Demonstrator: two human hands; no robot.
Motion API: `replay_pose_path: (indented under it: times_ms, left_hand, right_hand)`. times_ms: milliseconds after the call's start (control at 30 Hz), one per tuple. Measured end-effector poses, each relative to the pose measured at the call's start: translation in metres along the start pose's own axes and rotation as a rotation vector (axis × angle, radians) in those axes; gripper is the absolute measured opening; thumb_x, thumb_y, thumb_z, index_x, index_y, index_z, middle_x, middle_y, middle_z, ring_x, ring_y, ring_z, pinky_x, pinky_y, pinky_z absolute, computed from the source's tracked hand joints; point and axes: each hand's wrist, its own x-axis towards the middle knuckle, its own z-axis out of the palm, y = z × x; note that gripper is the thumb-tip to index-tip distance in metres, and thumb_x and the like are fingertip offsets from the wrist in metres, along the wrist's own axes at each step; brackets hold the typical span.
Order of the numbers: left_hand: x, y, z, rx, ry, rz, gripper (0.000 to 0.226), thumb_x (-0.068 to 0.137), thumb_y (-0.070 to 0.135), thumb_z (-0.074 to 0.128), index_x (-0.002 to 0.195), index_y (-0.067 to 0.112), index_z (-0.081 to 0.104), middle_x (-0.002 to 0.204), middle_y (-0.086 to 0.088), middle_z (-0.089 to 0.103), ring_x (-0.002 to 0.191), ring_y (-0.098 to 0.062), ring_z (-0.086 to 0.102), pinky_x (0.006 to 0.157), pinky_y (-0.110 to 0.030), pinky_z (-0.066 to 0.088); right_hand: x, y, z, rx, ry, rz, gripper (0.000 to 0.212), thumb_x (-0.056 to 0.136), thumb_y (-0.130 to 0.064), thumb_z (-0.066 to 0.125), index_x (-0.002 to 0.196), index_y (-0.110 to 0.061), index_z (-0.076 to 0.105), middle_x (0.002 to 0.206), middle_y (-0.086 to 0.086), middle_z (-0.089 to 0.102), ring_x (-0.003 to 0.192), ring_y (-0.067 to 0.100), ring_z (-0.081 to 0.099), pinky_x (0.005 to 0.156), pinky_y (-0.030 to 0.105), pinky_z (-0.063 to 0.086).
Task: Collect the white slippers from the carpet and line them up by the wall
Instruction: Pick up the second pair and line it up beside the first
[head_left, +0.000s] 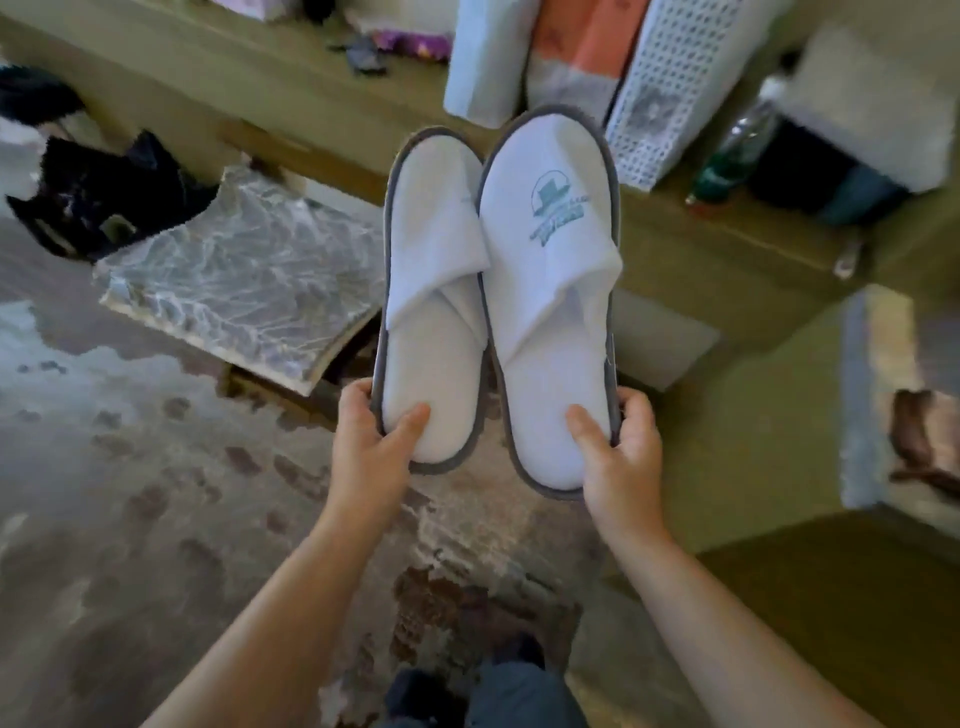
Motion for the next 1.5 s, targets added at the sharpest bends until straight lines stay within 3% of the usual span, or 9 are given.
replay_pose_path:
  times_ms: [200,333,467,600,700,867,1067,1233,1500]
  left_hand:
    - [-0.068,0.069,0.115,0.009,-0.409,0.128,0.026,0.081,0.019,0.058,0.097,0.024,0.038,0.088,0.01,0.05,0.079,-0.008,0.053,0.054,-0.025,0.044]
    - [-0.161,0.093,0.192,-0.027,-0.664,0.197,0.027,0.08,0.015,0.059,0.098,0.02,0.039,0.086,0.012,0.05,0.079,-0.004,0.051,0.057,-0.024,0.044]
    - [-0.285,0.098,0.264,-0.03,-0.927,0.205,0.028,0.081,0.018,0.059,0.1,0.022,0.039,0.087,0.012,0.049,0.081,-0.007,0.052,0.059,-0.028,0.047]
    - [-0.418,0.091,0.316,-0.041,-1.181,0.21,0.027,0.081,0.016,0.059,0.1,0.022,0.04,0.088,0.012,0.05,0.082,-0.006,0.052,0.062,-0.025,0.045]
    - [-0.506,0.085,0.342,-0.022,-1.367,0.212,0.027,0.081,0.015,0.058,0.1,0.02,0.04,0.088,0.01,0.049,0.081,-0.008,0.051,0.06,-0.025,0.044]
    - [-0.627,0.084,0.377,0.025,-1.646,0.264,0.027,0.082,0.011,0.057,0.101,0.016,0.039,0.085,0.01,0.048,0.077,-0.005,0.049,0.063,-0.023,0.044]
    - [-0.748,0.072,0.434,0.08,-1.861,0.249,0.034,0.083,0.009,0.055,0.114,0.007,0.039,0.095,0.003,0.047,0.076,0.0,0.047,0.06,-0.014,0.04]
    - [-0.831,0.072,0.524,0.099,-1.928,0.199,0.036,0.083,0.009,0.055,0.116,0.007,0.04,0.106,-0.005,0.048,0.089,-0.018,0.051,0.078,-0.039,0.048]
    - [-0.957,0.098,0.655,0.103,-2.033,0.225,0.03,0.083,0.01,0.055,0.108,0.016,0.038,0.089,0.01,0.046,0.079,0.002,0.046,0.061,-0.014,0.039]
  right_hand:
    - [-0.055,-0.031,-0.146,-0.052,0.449,-0.026,0.023,0.082,-0.011,0.058,0.074,-0.029,0.046,0.078,-0.006,0.055,0.064,-0.007,0.054,0.053,0.007,0.042]
    - [-0.131,-0.043,-0.246,-0.073,0.725,0.015,0.023,0.081,-0.012,0.059,0.073,-0.029,0.045,0.078,-0.006,0.053,0.07,0.01,0.053,0.061,0.029,0.045]
    - [-0.227,-0.049,-0.346,-0.097,1.016,0.018,0.023,0.081,-0.009,0.058,0.074,-0.027,0.045,0.077,-0.005,0.053,0.067,0.007,0.051,0.054,0.012,0.044]
    - [-0.333,-0.051,-0.429,-0.138,1.253,0.084,0.022,0.081,-0.011,0.059,0.075,-0.028,0.046,0.08,-0.007,0.055,0.072,0.008,0.054,0.062,0.023,0.047]
    - [-0.404,-0.052,-0.476,-0.181,1.444,0.076,0.026,0.08,-0.006,0.06,0.071,-0.026,0.045,0.073,-0.005,0.053,0.064,0.008,0.051,0.05,0.009,0.042]
    - [-0.495,-0.043,-0.531,-0.16,1.716,0.116,0.028,0.08,-0.003,0.059,0.071,-0.025,0.045,0.073,-0.007,0.053,0.064,0.005,0.05,0.048,0.005,0.041]
    - [-0.564,-0.018,-0.607,-0.176,1.921,0.194,0.026,0.08,-0.005,0.059,0.072,-0.025,0.045,0.073,-0.007,0.053,0.064,0.004,0.05,0.049,0.006,0.042]
    - [-0.585,0.001,-0.718,-0.171,1.981,0.231,0.018,0.081,-0.007,0.058,0.078,-0.019,0.045,0.072,-0.008,0.052,0.057,-0.006,0.052,0.049,0.005,0.041]
    - [-0.611,0.005,-0.881,-0.175,2.066,0.24,0.013,0.081,-0.004,0.058,0.081,-0.012,0.047,0.072,-0.006,0.052,0.064,0.004,0.05,0.05,0.004,0.041]
